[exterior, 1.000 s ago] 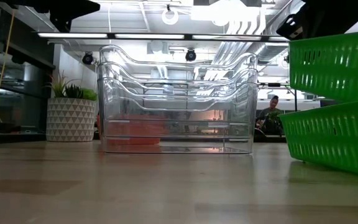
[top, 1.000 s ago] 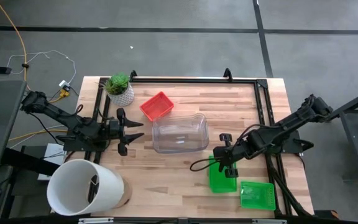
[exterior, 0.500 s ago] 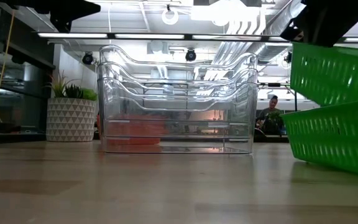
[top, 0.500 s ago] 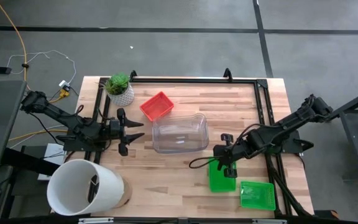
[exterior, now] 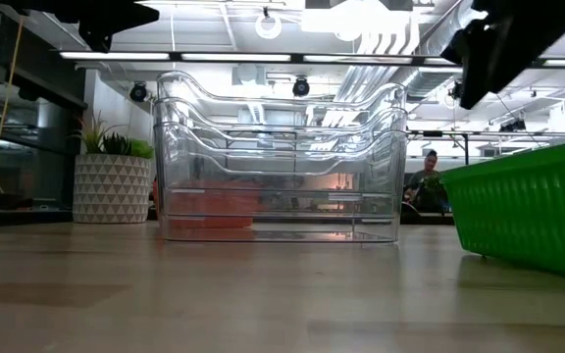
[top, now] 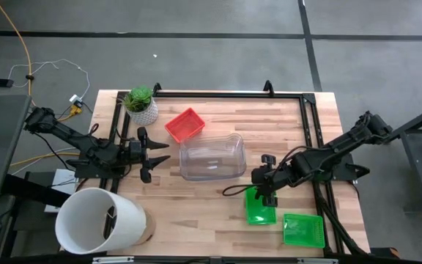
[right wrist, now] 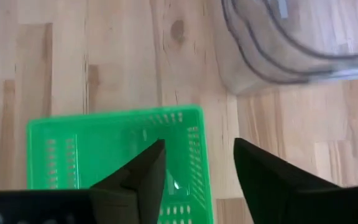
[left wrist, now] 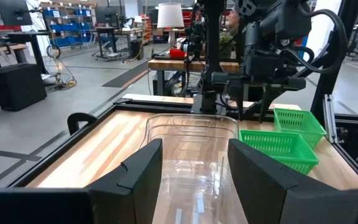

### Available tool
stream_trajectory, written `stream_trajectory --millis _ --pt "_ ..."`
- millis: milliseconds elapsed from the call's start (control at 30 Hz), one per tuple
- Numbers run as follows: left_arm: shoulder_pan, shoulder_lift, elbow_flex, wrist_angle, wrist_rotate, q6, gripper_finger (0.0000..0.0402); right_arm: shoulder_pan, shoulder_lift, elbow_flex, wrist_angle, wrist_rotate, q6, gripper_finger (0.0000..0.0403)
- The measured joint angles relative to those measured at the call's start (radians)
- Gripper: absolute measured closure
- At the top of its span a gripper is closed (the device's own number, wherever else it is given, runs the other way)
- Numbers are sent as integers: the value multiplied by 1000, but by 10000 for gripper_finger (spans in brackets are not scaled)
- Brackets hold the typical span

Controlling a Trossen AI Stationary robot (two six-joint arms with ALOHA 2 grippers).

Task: Stack baskets by color
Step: Stack the bottom green bin on the top green bins

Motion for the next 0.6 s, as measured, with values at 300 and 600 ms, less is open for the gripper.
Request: stream_trajectory --millis 300,600 --pt "0 0 0 -4 0 0 230 14 -28 15 -203 -2 109 206" --pt "0 0 0 -9 2 -19 230 200 -116 14 -261 261 312 206"
